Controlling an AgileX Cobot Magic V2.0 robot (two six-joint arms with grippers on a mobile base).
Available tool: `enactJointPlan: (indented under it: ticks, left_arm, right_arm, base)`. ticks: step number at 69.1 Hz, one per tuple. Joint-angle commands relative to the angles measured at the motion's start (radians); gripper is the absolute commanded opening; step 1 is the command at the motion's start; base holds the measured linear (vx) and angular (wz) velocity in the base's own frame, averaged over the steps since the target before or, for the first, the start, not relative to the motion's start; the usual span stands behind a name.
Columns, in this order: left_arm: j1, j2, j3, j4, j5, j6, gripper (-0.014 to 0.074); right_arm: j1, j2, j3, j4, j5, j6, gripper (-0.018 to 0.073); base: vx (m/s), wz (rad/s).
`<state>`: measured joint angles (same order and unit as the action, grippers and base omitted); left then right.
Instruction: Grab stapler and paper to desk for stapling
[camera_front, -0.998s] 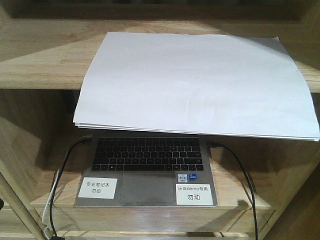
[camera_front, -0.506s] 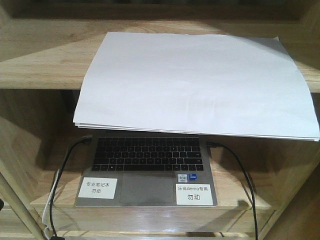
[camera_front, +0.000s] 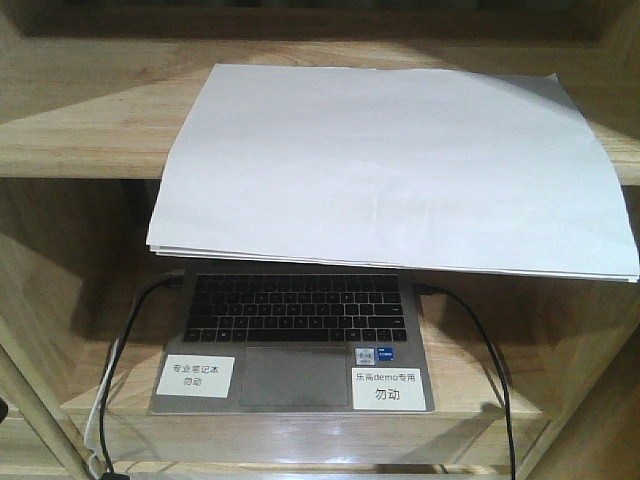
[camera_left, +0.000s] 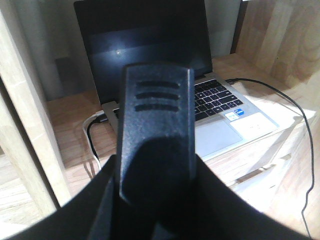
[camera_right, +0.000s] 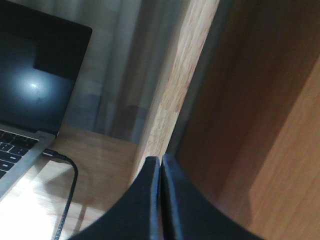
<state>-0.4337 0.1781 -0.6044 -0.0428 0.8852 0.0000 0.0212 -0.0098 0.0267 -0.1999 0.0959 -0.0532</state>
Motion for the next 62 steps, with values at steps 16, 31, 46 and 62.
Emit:
enactJointPlan:
  ticks: [16,31,46,62]
  left_arm:
    - [-0.003,0.012,-0.027,-0.009,-0.110,-0.009,-0.0006]
    - [-0.003,0.012,-0.027,-0.009,-0.110,-0.009,-0.0006]
    - [-0.003,0.012,-0.027,-0.009,-0.110,-0.009,-0.0006]
    - [-0.003,0.012,-0.027,-0.009,-0.110,-0.009,-0.0006]
  right_arm:
    - [-0.001,-0.010,0.005,-0.057,-0.117,0.871,-0.0010]
    - [-0.001,-0.010,0.005,-0.197,-0.078,1.376,-0.0010]
    - [-0.001,-0.010,0.005,-0.232,-0.035,1.516,-0.0008]
    - [0.001,-0.010,0.005,-0.231,-0.035,1.513,0.0081]
  base:
    - [0.00,0.00]
    - [0.00,0.00]
    - [0.00,0.00]
    - [0.00,0.00]
